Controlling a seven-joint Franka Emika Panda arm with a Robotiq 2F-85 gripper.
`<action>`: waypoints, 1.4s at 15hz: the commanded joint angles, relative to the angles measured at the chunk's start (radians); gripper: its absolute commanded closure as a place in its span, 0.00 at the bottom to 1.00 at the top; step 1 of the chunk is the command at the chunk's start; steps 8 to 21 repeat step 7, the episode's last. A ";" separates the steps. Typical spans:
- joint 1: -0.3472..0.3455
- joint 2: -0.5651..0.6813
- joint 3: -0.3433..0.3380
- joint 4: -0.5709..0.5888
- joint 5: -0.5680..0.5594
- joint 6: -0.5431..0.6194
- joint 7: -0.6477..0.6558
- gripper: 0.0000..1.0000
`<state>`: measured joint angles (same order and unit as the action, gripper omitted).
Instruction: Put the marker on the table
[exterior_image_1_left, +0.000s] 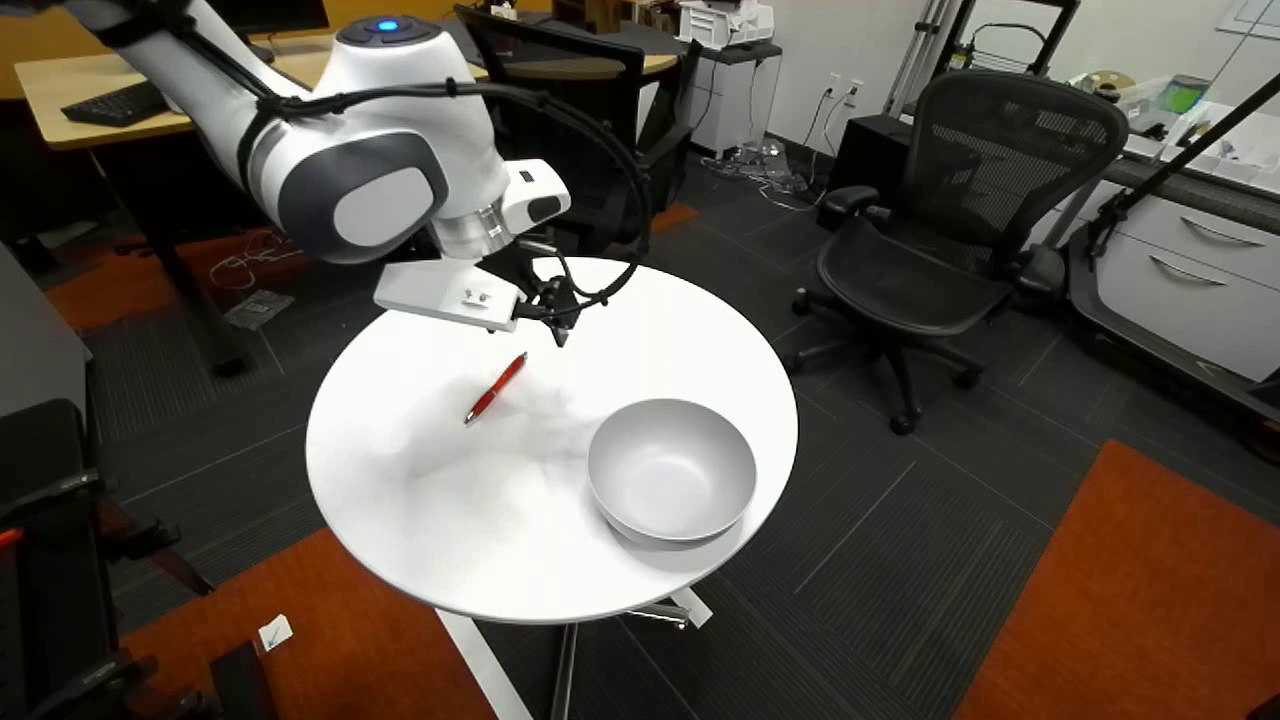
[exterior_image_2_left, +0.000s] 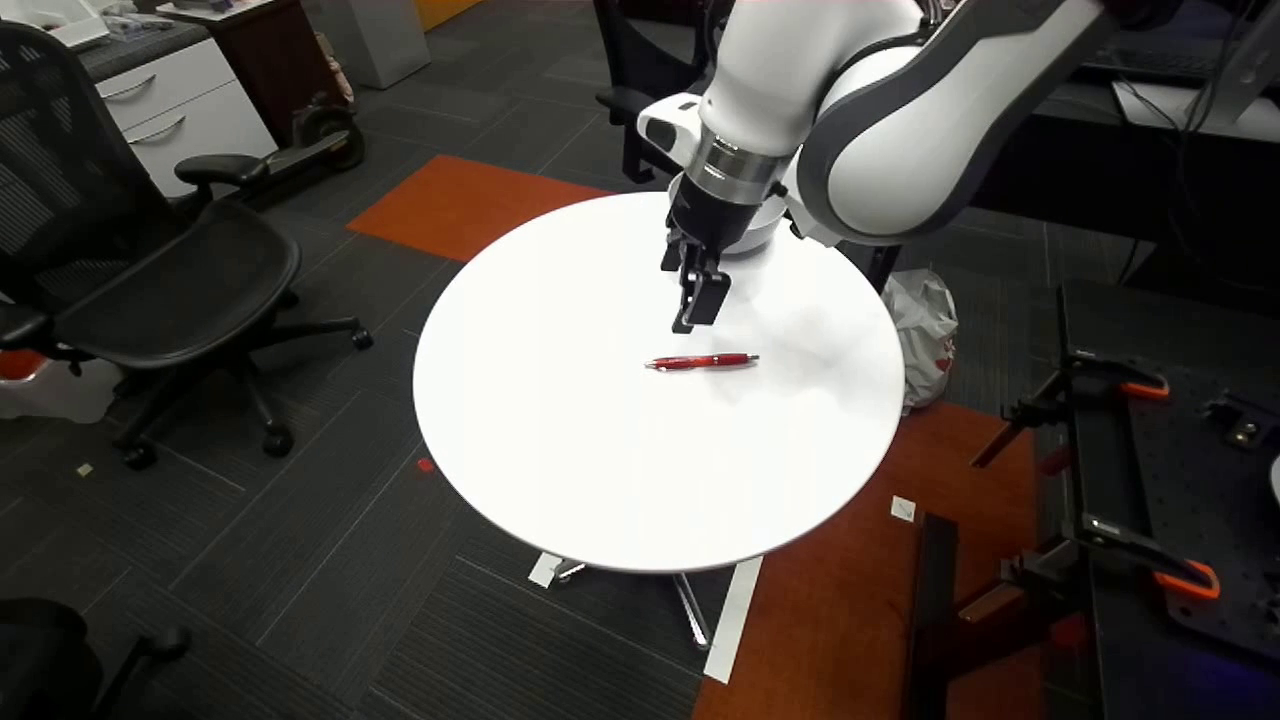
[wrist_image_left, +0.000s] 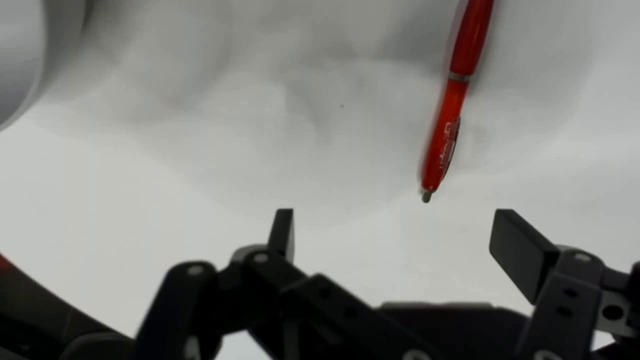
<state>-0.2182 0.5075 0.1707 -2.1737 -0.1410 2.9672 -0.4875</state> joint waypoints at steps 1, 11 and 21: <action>-0.040 -0.095 0.022 -0.082 -0.004 0.049 -0.028 0.00; -0.055 -0.081 0.037 -0.051 0.008 0.017 -0.037 0.00; -0.055 -0.081 0.037 -0.051 0.008 0.017 -0.037 0.00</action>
